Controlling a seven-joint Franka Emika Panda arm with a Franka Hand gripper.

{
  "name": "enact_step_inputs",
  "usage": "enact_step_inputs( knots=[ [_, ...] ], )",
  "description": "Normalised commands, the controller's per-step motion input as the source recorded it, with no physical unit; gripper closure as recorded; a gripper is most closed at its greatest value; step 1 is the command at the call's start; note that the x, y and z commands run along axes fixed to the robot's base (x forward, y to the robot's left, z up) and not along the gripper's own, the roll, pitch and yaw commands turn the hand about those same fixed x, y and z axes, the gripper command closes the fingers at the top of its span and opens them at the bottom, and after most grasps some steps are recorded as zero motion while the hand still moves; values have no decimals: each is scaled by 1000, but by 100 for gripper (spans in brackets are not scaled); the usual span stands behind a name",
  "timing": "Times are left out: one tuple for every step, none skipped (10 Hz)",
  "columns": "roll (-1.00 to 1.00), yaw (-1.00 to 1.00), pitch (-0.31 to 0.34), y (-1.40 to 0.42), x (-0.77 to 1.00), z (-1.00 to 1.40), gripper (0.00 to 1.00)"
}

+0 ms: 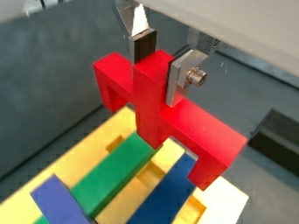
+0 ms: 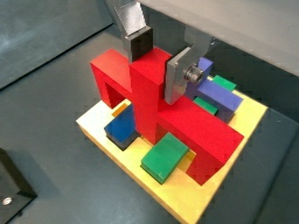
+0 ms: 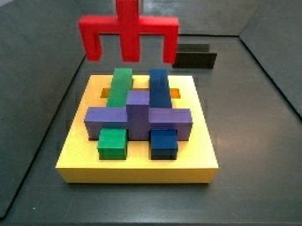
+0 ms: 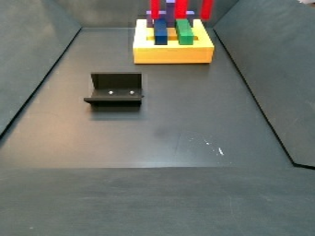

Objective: Pick up the red object. Move up. Move to above the board. Insert the red object.
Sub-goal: Insert the red object.

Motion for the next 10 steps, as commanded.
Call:
enact_step_inputs(
  knots=[
    [29,89,-131,-126,177,-474,100],
    [114,103,-37,-97,114,-300,100],
    [137,126,0,-71,200,-180,100],
    [153,109,0,-80,186,-154,100],
    [116,117,0,-111,283,-74,100],
    [86,129,0,-114,317,-37,100],
    [63,114,0,-83,289,-97,100],
    [97,54,0,0,91,-174,100],
    [87,43,0,0,0,-186,100],
    [67,37,0,0,6,-160,100]
  ],
)
